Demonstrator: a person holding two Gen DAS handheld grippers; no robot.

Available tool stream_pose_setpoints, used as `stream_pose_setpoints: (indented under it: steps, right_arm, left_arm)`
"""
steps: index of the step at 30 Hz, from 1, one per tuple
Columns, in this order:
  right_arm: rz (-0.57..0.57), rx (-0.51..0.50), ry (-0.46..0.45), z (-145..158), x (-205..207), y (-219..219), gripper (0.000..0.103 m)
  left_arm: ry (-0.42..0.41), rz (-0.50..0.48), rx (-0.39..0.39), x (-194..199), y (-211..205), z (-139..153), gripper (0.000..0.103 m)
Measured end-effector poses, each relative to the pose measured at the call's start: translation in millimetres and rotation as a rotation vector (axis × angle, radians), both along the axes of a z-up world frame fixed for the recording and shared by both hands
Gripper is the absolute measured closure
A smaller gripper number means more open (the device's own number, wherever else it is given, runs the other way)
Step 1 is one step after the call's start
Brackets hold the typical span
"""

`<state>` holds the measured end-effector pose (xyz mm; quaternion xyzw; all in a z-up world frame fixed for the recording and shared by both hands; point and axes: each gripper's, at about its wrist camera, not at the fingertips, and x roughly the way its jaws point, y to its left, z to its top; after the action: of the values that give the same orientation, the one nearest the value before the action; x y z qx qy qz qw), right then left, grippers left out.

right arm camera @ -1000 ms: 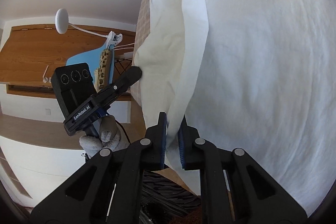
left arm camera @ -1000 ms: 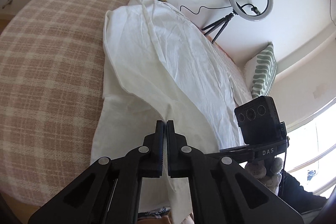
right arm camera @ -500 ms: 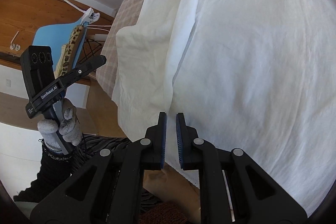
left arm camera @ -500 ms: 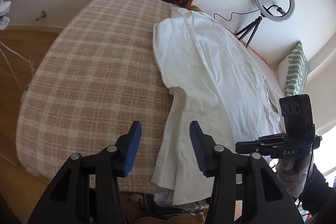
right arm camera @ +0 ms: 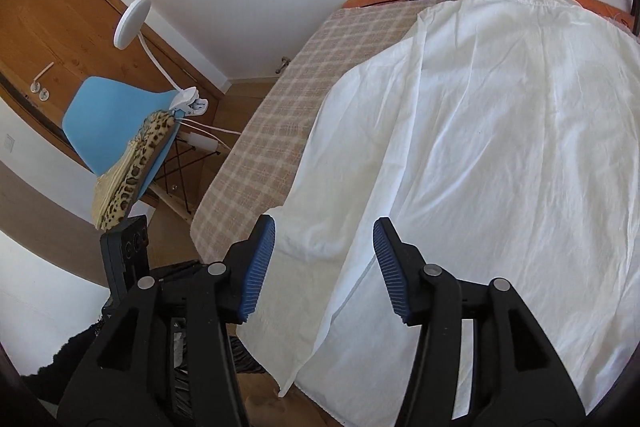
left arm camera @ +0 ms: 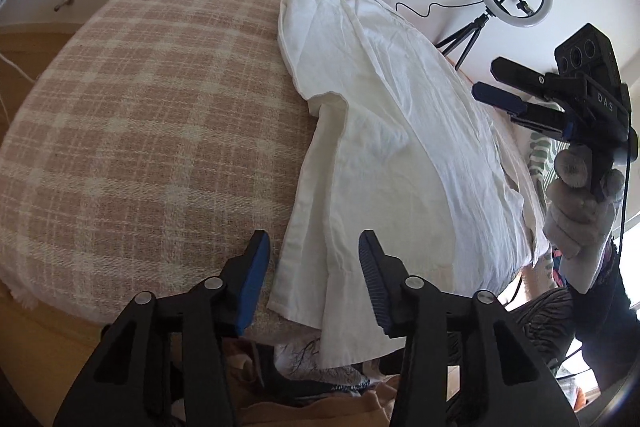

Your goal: Fold small clothes

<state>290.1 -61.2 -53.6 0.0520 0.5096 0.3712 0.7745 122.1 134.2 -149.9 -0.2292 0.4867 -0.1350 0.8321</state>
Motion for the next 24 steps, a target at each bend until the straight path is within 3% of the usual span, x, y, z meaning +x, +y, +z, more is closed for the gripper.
stream_pose_setpoints:
  steps: [2,4,9,15,19,22,24]
  right_arm:
    - [0.017,-0.029,0.011,2.6,19.4,22.6,0.038]
    - [0.041,-0.051,0.043,-0.7,39.2,52.2,0.038]
    - [0.08,-0.174,0.107,-29.4,76.4,129.4,0.035]
    - [0.079,-0.473,0.067,-82.3,98.8,190.2,0.034]
    - [0.106,-0.575,-0.006,-91.7,98.2,205.2,0.034]
    - [0.098,-0.604,-0.058,-90.0,97.8,200.6,0.057]
    - [0.074,-0.581,-0.045,-86.8,104.0,187.5,0.085]
  left_arm:
    - [0.004,-0.018,-0.03,-0.2,-2.5,-2.5,0.099]
    - [-0.02,-0.042,-0.091,-2.8,-6.6,1.4,0.099]
    - [-0.084,-0.145,-0.105,-9.7,-28.5,20.4,0.099]
    - [-0.07,-0.18,-0.113,-9.8,-33.7,16.9,0.099]
    - [-0.052,-0.159,-0.103,-9.3,-25.3,12.1,0.099]
    - [-0.071,-0.137,-0.035,-13.8,-22.9,15.5,0.099]
    - [-0.065,-0.107,0.049,-18.1,-21.0,16.2,0.098]
